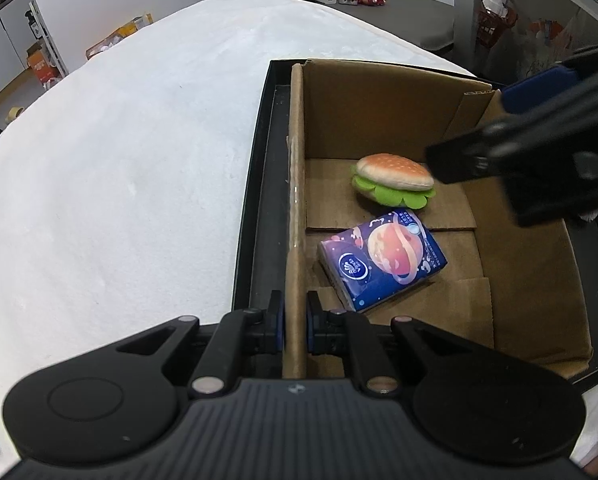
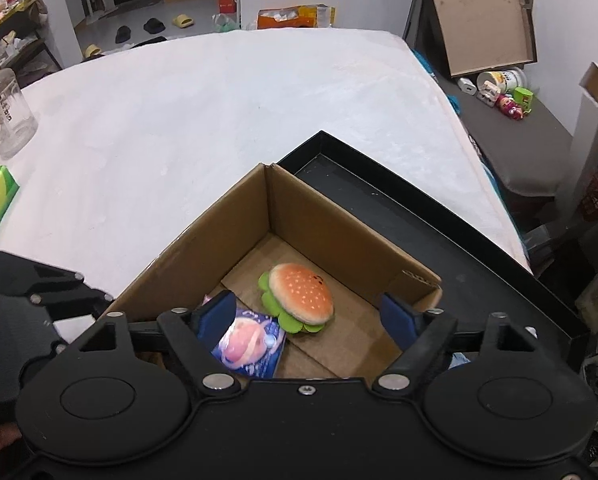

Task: Organize soft objects
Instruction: 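Carry the hamburger plush into the box and release it with the right gripper, then lower the right gripper onto the grey elephant plush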

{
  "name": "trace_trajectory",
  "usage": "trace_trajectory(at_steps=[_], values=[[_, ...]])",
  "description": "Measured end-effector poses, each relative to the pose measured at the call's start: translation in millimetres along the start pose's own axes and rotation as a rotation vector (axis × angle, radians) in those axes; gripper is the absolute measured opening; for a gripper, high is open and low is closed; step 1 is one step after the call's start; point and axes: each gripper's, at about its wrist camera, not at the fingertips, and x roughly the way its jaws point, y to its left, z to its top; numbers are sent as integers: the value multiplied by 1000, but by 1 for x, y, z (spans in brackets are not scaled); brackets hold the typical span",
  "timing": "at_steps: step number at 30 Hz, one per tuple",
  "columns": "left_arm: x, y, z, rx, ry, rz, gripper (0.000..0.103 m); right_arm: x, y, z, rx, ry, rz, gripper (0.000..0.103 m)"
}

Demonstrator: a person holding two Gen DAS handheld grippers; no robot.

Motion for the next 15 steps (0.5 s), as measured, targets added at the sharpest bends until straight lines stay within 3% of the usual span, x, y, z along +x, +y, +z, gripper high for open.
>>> trace_trajectory(at_steps=[11,13,15], values=[[-8,-11,-2,40,-26,54,14,-29,-29,-18,58,-46,-33,84],[-7,-13,-2,46,-18,67,18,-33,-35,-23,69,-52,-37,84],[-9,-14,-2,48,-16,76,32,-35,-42,-27,78,-58,-46,85]])
